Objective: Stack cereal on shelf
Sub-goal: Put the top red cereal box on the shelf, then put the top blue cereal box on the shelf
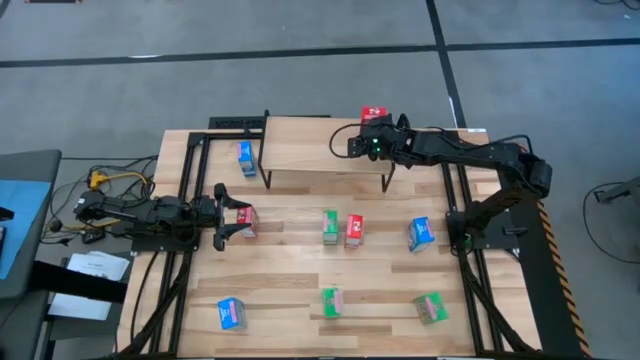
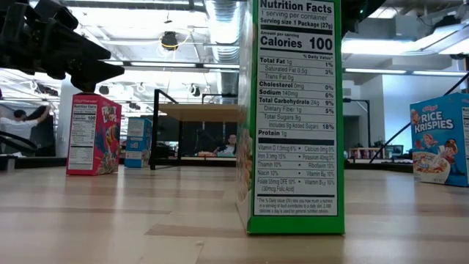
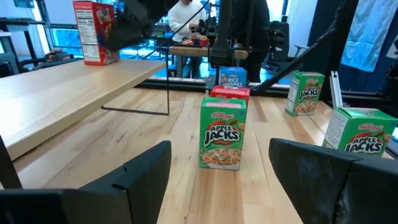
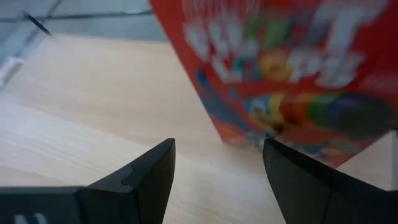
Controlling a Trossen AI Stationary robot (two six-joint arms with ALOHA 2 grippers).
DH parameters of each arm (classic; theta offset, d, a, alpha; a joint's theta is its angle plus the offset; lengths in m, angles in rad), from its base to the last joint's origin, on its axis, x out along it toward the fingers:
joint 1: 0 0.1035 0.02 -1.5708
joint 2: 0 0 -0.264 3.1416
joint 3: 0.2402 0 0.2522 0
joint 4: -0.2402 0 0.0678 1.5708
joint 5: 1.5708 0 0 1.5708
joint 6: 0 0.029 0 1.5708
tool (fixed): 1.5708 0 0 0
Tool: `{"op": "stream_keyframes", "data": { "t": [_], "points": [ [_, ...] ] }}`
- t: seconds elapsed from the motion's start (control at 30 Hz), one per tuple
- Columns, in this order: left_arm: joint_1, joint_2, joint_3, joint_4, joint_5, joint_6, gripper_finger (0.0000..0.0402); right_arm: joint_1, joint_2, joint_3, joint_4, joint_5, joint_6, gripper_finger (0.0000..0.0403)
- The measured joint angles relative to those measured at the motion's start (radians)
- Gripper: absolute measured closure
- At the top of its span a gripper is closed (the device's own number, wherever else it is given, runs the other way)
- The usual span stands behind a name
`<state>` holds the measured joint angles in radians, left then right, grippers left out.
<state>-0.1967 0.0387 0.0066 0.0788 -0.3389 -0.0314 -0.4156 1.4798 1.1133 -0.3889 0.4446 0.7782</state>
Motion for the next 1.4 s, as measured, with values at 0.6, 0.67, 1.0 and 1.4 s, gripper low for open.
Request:
{"op": "stream_keyframes", "data": {
  "t": [0.6,0.67,1.0,1.4],
  "points": [
    [0.000,0.000,0.000,0.000,0.000,0.004,0.0139,0.044,0.016,-0.002,0.016,-0.043,0.010,0.0137],
    [0.000,0.000,0.000,0.000,0.000,0.001,0.0139,0.051,0.004,-0.002,0.005,-0.043,0.009,0.0137],
    [0.000,0.000,0.000,0.000,0.000,-0.003,0.0139,0.118,-0.032,-0.002,-0.014,-0.112,0.003,0.0137],
    [0.000,0.000,0.000,0.000,0.021,-0.039,0.0139,0.261,-0.133,0.000,0.057,-0.109,-0.046,0.0137]
  ]
}}
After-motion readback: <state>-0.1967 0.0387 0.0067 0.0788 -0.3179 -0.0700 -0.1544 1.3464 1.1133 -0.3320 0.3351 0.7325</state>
